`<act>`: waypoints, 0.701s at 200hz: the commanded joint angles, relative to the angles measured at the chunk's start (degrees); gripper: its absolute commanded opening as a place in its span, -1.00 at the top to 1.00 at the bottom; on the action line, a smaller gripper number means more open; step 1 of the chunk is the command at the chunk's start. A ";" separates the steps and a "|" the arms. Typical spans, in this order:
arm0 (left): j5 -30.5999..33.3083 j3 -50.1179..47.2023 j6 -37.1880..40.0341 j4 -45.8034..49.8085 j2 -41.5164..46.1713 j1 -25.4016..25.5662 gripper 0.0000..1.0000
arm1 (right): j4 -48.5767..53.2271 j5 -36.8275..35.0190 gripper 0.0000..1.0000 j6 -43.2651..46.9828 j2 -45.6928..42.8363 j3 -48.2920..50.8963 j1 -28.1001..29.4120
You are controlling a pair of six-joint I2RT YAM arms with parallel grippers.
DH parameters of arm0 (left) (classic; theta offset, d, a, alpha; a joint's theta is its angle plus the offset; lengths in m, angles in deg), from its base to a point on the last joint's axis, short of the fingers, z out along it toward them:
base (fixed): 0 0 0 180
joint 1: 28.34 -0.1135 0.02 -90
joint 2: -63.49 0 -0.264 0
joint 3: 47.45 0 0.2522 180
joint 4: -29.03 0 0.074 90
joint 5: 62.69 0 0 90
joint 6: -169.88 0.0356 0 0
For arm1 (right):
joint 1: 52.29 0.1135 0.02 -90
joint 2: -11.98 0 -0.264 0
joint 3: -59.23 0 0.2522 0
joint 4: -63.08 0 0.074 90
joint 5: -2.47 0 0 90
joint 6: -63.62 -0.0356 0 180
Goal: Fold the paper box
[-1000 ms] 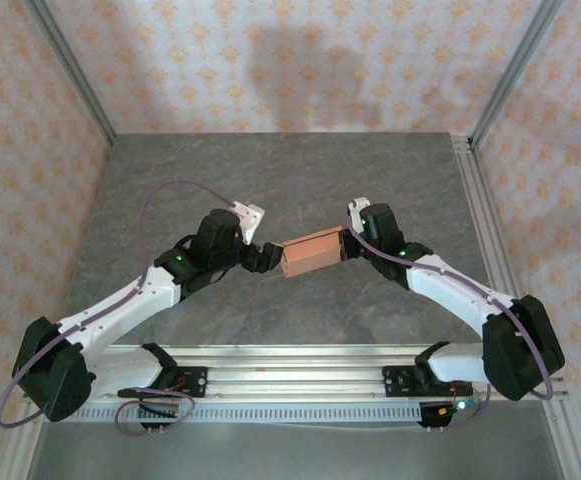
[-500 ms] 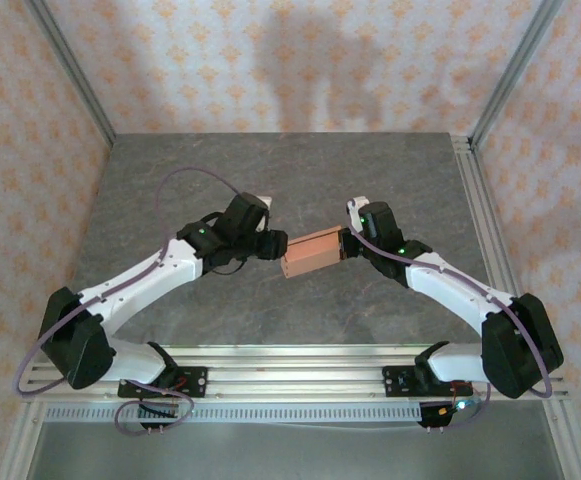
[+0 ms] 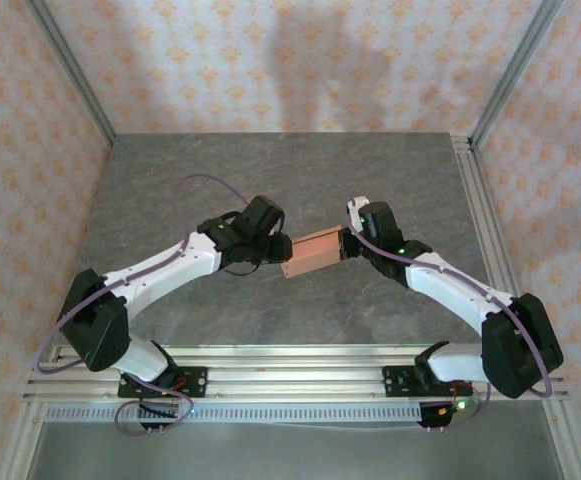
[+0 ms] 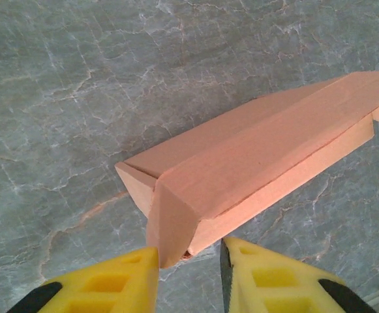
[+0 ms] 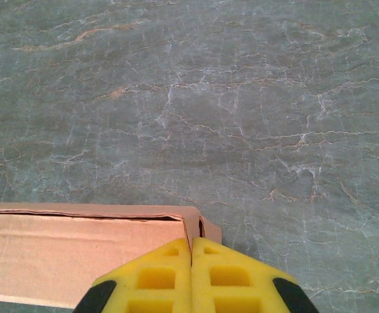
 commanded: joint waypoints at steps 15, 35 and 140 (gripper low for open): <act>-2.36 2.62 -3.85 0.40 -2.05 0.28 0.43 | 0.96 -0.67 1.00 -0.89 0.07 -0.21 0.41; -3.76 2.99 -4.92 -0.22 -2.94 0.28 0.46 | 0.62 -0.47 1.00 -1.06 -0.02 0.15 0.43; -3.27 5.26 -5.41 2.09 -3.24 0.16 0.64 | 0.15 0.19 1.00 -1.54 -0.68 0.71 0.44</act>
